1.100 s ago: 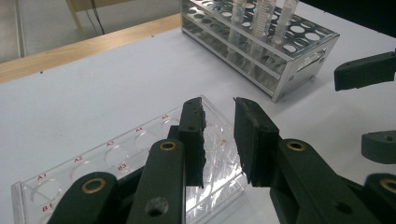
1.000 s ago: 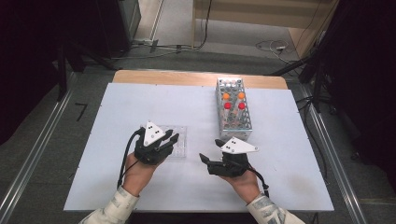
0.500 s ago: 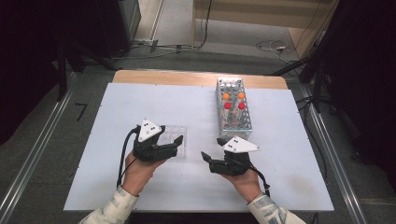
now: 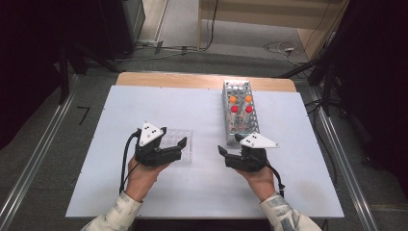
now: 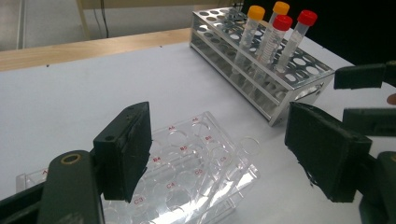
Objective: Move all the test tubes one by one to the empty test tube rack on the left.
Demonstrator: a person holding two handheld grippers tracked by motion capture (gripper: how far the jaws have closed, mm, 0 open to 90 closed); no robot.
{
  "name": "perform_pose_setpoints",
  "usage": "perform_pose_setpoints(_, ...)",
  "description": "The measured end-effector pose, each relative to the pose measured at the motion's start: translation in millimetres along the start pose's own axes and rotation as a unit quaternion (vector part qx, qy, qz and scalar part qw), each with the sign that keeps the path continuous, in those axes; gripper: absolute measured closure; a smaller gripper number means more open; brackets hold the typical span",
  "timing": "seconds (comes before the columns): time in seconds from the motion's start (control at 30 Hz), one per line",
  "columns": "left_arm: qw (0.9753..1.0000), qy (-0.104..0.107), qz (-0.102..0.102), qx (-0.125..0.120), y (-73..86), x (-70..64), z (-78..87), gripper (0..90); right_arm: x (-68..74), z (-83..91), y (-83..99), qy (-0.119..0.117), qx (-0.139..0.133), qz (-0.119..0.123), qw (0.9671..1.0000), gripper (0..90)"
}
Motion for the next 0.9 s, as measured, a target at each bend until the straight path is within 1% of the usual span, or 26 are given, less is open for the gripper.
perform_pose_setpoints(0.1, 1.0000, -0.004, 0.003, -0.005, -0.8, 1.4, 1.1, 23.4, -11.3, -0.8, -2.1, 0.020, -0.004, -0.014, 0.9997, 26.5)
perform_pose_setpoints(0.17, 0.9999, -0.006, 0.003, -0.008, -1.3, 2.5, 1.9, 23.4, -18.1, -1.6, -4.4, 0.033, -0.006, -0.020, 0.9992, 26.5)
perform_pose_setpoints(0.3, 0.9999, -0.010, 0.004, -0.008, -1.5, 3.7, 2.8, 23.3, -31.9, -2.3, -8.0, 0.058, -0.010, -0.034, 0.9977, 26.5)
perform_pose_setpoints(0.4, 0.9999, -0.012, 0.005, -0.011, -1.3, 4.1, 3.0, 23.4, -43.9, -5.0, -7.7, 0.079, -0.006, -0.045, 0.9958, 26.7)
perform_pose_setpoints(0.47, 0.9998, -0.014, 0.006, -0.012, -1.0, 4.5, 2.8, 23.4, -52.7, -7.4, -8.5, 0.087, -0.007, -0.060, 0.9944, 27.5)
perform_pose_setpoints(0.53, 0.9998, -0.014, 0.007, -0.011, -0.7, 4.7, 2.6, 23.4, -60.0, -10.3, -10.4, 0.096, -0.011, -0.068, 0.9930, 29.7)
perform_pose_setpoints(0.7, 0.9998, -0.015, 0.005, -0.012, -0.6, 4.5, 2.7, 23.4, -71.3, -23.4, -17.8, 0.118, -0.001, -0.076, 0.9902, 33.3)
perform_pose_setpoints(0.8, 0.9998, -0.016, 0.005, -0.011, 0.2, 5.6, 2.2, 23.4, -77.0, -30.0, -20.6, 0.131, 0.001, -0.078, 0.9883, 38.0)
perform_pose_setpoints(0.83, 0.9998, -0.016, 0.006, -0.010, 0.4, 5.9, 2.3, 23.5, -79.7, -33.3, -21.6, 0.139, 0.000, -0.082, 0.9868, 41.9)
perform_pose_setpoints(0.9, 0.9998, -0.017, 0.006, -0.010, 0.6, 6.4, 2.6, 23.5, -80.9, -34.9, -22.0, 0.141, -0.001, -0.081, 0.9867, 43.2)
Point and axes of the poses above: each handheld gripper's, and its own axes: z roughly backward along the jaws, y roughly out of its underside, x roughly to its left, the point moved 2 cm from there along -z, roughly forward along the jaws, and after that the axes turned 4 degrees about x, right-handed, at the moved point
